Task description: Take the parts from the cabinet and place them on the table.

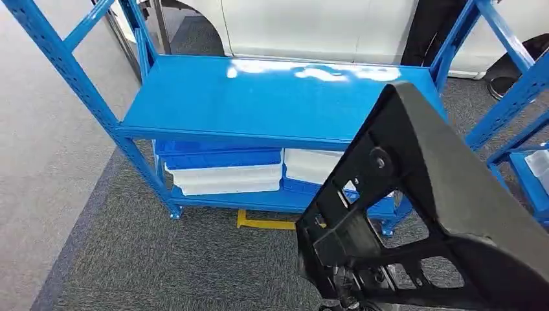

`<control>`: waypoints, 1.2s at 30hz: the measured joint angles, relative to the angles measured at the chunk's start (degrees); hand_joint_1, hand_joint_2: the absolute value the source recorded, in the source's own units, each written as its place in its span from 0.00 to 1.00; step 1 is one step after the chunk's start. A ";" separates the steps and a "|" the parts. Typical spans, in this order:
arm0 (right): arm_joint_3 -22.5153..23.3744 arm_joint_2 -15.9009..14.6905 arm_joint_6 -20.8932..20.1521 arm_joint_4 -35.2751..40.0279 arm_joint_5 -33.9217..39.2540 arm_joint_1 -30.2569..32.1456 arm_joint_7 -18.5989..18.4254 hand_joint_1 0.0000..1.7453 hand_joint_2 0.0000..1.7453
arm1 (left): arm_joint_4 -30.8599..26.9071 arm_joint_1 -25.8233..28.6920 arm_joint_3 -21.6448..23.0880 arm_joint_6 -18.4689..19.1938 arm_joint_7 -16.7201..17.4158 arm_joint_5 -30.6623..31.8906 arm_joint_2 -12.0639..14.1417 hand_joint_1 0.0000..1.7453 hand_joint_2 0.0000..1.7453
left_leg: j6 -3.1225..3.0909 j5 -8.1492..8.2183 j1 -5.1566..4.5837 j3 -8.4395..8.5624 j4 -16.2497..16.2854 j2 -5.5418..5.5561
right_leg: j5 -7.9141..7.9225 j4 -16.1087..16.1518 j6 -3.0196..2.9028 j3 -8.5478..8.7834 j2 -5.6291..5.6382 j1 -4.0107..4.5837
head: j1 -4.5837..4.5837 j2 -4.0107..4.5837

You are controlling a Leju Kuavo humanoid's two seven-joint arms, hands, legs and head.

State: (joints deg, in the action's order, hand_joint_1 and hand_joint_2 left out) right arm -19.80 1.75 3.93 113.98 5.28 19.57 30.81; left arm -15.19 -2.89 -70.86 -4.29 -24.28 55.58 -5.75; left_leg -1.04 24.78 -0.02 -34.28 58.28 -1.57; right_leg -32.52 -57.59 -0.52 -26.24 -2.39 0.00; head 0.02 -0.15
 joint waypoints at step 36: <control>13.20 9.31 -8.24 3.06 2.39 9.62 1.25 1.00 1.00 | -5.25 1.64 0.00 1.47 1.61 5.34 -5.16 0.00 0.00 | 2.30 9.70 1.07 3.25 5.32 0.33 | 4.50 -1.40 -1.41 -6.30 2.00 -0.87 | 0.04 0.00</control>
State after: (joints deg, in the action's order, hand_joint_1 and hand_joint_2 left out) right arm -6.60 11.06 -4.31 117.04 7.67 29.19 32.06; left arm -20.44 -1.26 -70.86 -2.82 -22.67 60.92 -10.91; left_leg 1.26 34.49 1.06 -31.02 63.60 -1.24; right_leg -28.02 -58.98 -1.93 -32.54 -0.39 -0.88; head 0.07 -0.15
